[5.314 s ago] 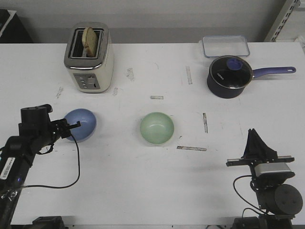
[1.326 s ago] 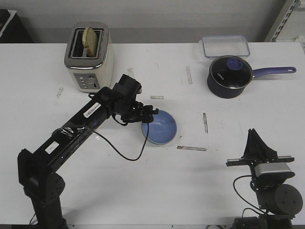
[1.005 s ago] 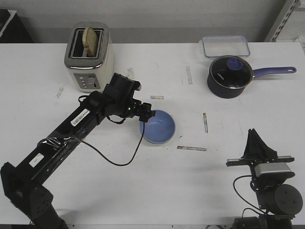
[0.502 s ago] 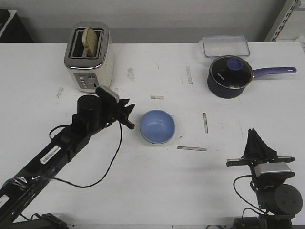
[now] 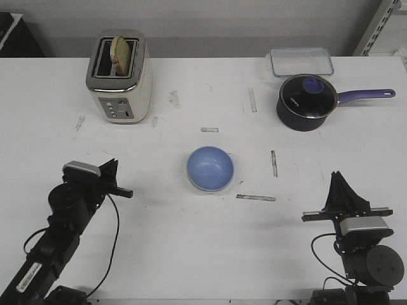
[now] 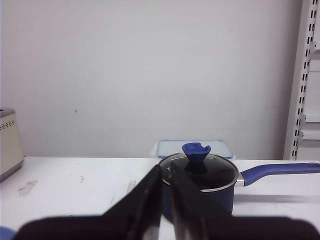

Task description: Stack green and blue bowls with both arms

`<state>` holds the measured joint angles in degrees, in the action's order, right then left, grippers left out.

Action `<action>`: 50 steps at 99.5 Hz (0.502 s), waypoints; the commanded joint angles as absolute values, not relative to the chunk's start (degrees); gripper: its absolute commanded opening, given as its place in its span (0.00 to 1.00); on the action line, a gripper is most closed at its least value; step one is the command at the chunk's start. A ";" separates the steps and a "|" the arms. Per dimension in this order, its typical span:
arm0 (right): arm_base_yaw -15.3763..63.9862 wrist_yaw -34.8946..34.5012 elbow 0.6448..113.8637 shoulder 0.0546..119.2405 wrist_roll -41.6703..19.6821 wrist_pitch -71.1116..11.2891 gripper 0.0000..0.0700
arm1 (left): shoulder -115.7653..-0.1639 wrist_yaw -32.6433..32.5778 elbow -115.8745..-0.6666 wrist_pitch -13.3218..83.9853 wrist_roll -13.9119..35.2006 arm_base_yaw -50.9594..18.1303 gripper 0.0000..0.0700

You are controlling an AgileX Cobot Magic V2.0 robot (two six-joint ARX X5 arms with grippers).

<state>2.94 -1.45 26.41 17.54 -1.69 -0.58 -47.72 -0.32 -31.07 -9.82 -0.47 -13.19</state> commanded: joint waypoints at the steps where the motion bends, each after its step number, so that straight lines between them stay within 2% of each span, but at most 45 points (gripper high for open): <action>1: 2.98 -1.45 26.55 17.56 -1.37 0.01 0.02 | -44.62 -0.49 -28.99 -10.41 0.49 -12.23 0.00; 25: 2.98 -1.48 26.55 17.56 -1.37 0.01 0.02 | -30.55 -0.51 -20.45 -10.02 0.51 -9.37 0.00; 39: 2.98 -1.48 26.55 17.56 -1.37 0.01 0.02 | -22.70 -0.49 -20.08 -3.62 0.49 -9.08 0.00; 50: 2.98 -1.48 26.55 17.56 -1.39 0.01 0.02 | -17.80 -0.45 -20.08 -2.61 0.49 -9.08 0.00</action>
